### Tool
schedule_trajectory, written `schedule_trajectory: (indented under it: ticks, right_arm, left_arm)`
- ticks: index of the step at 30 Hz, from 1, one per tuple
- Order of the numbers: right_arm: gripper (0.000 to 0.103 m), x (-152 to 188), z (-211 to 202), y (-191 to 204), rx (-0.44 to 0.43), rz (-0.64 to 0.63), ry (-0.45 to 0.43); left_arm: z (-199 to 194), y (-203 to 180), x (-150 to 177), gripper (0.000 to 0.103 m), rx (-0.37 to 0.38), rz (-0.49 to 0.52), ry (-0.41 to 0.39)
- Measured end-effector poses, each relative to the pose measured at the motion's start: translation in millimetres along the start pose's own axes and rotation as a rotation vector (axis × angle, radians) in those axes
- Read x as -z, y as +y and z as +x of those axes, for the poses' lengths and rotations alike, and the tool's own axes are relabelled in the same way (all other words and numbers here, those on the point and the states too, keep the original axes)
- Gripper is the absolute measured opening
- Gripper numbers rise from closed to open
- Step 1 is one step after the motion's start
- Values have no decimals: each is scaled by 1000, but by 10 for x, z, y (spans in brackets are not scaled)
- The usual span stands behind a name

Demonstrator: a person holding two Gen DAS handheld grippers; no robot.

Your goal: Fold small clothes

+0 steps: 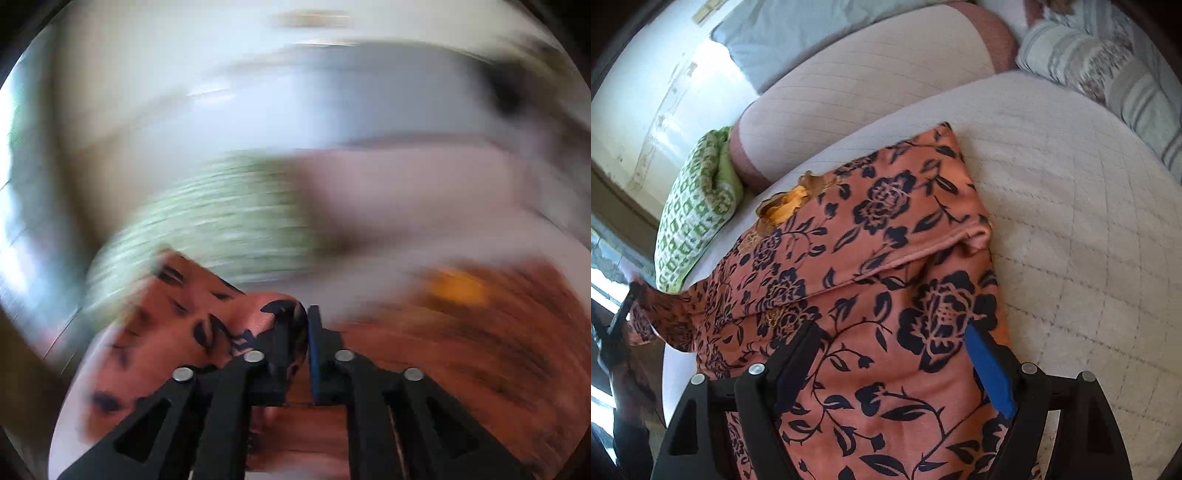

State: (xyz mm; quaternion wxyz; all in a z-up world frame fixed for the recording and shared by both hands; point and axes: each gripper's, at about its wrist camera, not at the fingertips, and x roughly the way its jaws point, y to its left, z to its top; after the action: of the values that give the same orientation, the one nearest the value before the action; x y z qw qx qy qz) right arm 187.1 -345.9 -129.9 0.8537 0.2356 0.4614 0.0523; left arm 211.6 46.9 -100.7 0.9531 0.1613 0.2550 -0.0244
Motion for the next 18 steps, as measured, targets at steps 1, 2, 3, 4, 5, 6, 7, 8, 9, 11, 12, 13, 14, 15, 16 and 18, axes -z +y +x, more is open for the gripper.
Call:
schedule_trajectory:
  ticks: [1,2,3,4,5,6,7,8,9,11,12,13,14,15,16,18]
  right_arm:
    - [83,6,0,-2,-13,12,8]
    - [83,11,-2,21,-26,10,17]
    - [83,12,-13,63,-34,-4,26]
    - [84,12,-27,101,-39,-18,30]
    - [85,5,-44,153,-46,-36,36]
    - [86,-10,-62,218,-50,-61,41]
    - [87,-17,-78,276,-50,-87,39]
    - [87,-33,-82,362,-45,-122,34]
    - [87,-50,-69,455,-48,-152,35]
    - [87,-80,-17,634,-87,-181,49]
    - [87,-105,32,765,-112,-193,59]
    - [87,-117,69,877,-126,-209,65]
    - [87,-119,119,1048,-142,-245,64]
    - [87,-111,168,1224,-147,-290,60]
    - [87,-84,222,1441,-147,-349,56]
    - [87,23,356,1922,-163,-476,62]
  left_arm:
    - [35,-408,49,33,99,91,22]
    - [110,-852,167,43,190,178,78]
    - [155,-1040,251,55,231,203,116]
    - [212,-1186,378,55,265,209,165]
    - [316,-1255,515,55,294,186,247]
    - [359,-1235,591,55,298,167,293]
    - [372,-1183,668,55,279,137,334]
    - [326,-1028,719,56,249,84,343]
    - [272,-932,726,62,247,48,336]
    - [52,-594,727,70,258,-47,296]
    - [-101,-439,773,76,263,-87,259]
    - [-224,-264,812,82,251,-139,216]
    - [-281,-42,832,84,205,-206,186]
    - [-283,110,883,85,156,-259,177]
    - [-244,322,927,84,105,-313,180]
    - [-70,629,1020,84,15,-424,206]
